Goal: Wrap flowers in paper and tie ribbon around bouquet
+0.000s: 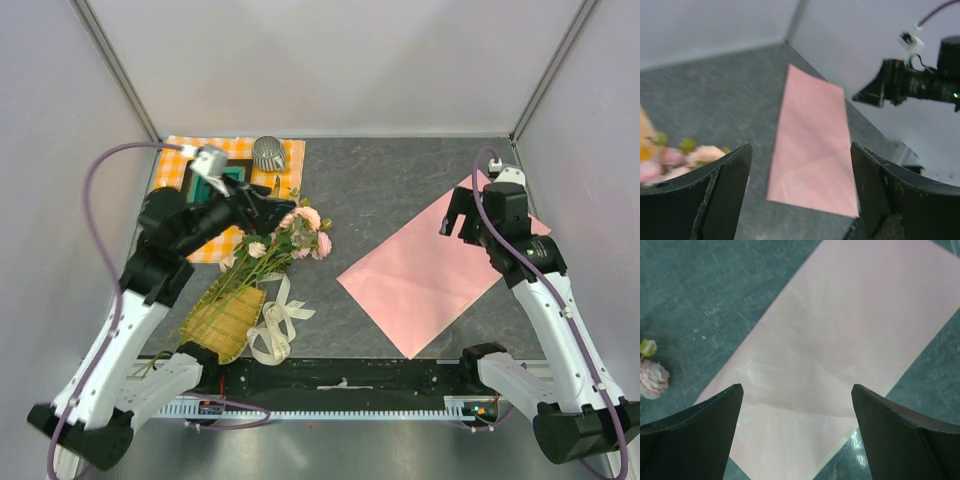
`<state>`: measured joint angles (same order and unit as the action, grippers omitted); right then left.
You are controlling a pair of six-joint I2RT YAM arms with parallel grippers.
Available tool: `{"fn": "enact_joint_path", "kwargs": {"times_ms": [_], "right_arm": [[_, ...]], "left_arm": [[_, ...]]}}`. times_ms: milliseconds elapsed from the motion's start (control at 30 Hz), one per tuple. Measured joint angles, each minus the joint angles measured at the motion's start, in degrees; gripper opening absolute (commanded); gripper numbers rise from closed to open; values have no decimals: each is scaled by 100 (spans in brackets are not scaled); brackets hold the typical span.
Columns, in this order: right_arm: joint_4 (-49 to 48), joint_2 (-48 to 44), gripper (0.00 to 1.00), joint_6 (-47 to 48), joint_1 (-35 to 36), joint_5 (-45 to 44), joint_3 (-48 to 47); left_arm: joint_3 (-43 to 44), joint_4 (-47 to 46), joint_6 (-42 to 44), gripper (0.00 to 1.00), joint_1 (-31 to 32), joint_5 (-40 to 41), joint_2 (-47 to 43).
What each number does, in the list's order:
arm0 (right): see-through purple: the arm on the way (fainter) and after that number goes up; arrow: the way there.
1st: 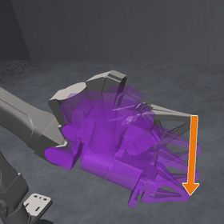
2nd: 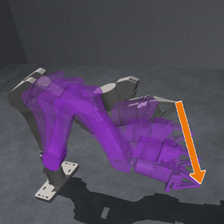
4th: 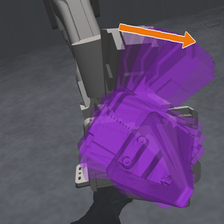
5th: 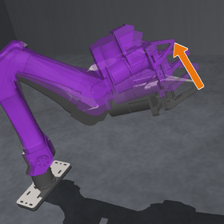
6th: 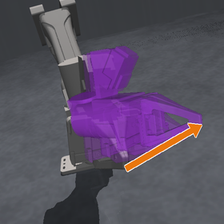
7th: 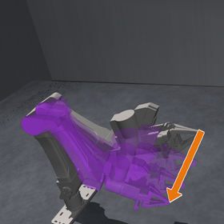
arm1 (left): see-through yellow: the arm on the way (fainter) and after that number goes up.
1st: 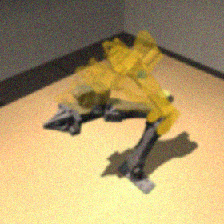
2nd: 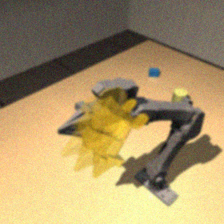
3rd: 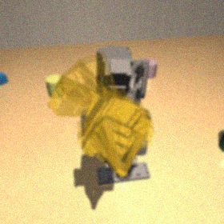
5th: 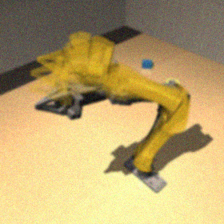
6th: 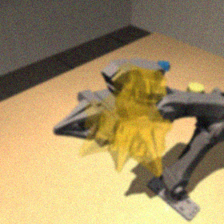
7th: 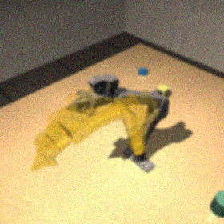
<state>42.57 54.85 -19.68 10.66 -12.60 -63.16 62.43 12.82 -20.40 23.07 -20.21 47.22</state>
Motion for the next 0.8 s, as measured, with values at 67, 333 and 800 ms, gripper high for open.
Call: {"fn": "enact_joint_path", "kwargs": {"times_ms": [67,333,800], "right_arm": [[184,15,98,-144,-9,-20,175],[85,474,98,-625,-940,-289,1032],[-2664,837,67,-986,-5226,1993,3062]], "left_arm": [[-170,-234,-243,81,160,-529,540],[855,-551,-260,69,2280,-841,4603],[3150,31,-393,35,3073,251,8115]]}}
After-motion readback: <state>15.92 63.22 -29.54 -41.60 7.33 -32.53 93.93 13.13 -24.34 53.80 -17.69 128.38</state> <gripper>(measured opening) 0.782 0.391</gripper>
